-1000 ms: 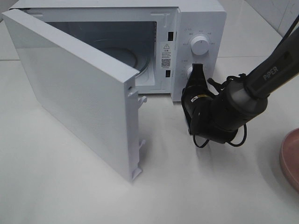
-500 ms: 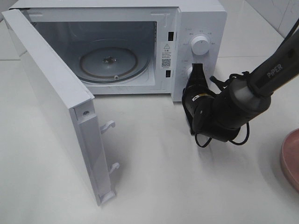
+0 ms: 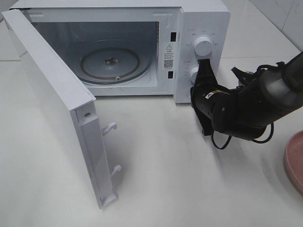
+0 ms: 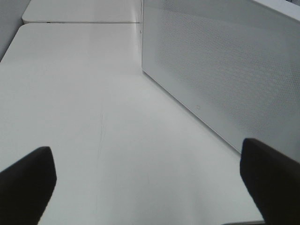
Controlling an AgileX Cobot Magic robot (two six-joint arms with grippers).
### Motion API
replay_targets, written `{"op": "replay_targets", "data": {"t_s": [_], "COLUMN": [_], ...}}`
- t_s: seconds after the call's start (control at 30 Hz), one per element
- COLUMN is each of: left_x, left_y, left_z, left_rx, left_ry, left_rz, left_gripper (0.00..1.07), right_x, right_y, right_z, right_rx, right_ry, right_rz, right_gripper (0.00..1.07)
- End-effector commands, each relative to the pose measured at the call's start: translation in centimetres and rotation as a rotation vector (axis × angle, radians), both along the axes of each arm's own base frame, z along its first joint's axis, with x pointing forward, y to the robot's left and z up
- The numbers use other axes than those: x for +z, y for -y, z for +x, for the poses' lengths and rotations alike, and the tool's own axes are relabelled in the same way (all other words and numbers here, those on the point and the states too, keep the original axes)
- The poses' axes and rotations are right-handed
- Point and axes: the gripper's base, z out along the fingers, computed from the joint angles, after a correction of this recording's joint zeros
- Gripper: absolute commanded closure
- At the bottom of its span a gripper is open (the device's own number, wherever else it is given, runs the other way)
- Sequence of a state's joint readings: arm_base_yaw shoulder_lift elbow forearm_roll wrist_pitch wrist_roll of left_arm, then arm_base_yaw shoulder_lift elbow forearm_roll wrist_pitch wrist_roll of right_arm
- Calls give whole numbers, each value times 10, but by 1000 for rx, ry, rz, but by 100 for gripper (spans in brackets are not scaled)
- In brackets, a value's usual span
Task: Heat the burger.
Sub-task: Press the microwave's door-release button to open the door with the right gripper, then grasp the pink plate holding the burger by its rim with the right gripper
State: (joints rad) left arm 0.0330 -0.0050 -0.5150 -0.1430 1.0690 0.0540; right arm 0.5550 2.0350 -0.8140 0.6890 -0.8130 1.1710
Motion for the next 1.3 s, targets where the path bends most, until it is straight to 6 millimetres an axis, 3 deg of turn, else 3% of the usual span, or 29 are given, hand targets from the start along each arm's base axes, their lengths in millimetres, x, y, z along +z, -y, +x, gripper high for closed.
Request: {"op": "replay_targets", "data": {"t_s": [0.03, 0.43, 0.7, 0.77, 0.87, 0.93, 1.03, 1.1, 1.2, 1.3], "left_x": [0, 0, 0, 0, 0, 0, 0, 0, 0, 0], "left_y": [1, 1, 1, 1, 1, 1, 1, 1, 1, 1], "left_z": [-1, -1, -1, -1, -1, -1, -1, -1, -1, -1], "left_rx": [2, 2, 2, 2, 2, 2, 2, 2, 2, 2], "left_ry": [9, 9, 9, 9, 9, 9, 9, 9, 9, 9], "left_rz": [-10, -10, -10, -10, -10, -10, -10, -10, -10, -10], "left_gripper": [7, 7, 7, 7, 7, 7, 7, 7, 7, 7], "right_x": [1, 23, 48, 59, 61, 72, 74, 85, 93, 95], "right_y": [3, 11, 5, 4, 4, 3, 2, 1, 2, 3], "right_z": [-7, -40, -57, -66, -69, -78, -81, -88, -94, -95], "right_rx": [37, 260, 564, 706, 745, 927, 974, 1163, 1298, 1346], "right_ry": [-43, -152, -175, -181, -189, -207, -214, -232, -220, -213], "right_rz": [-28, -201, -379, -468, -494, -606, -632, -734, -827, -868], "right_gripper": [107, 107, 107, 107, 107, 107, 107, 107, 106, 106]}}
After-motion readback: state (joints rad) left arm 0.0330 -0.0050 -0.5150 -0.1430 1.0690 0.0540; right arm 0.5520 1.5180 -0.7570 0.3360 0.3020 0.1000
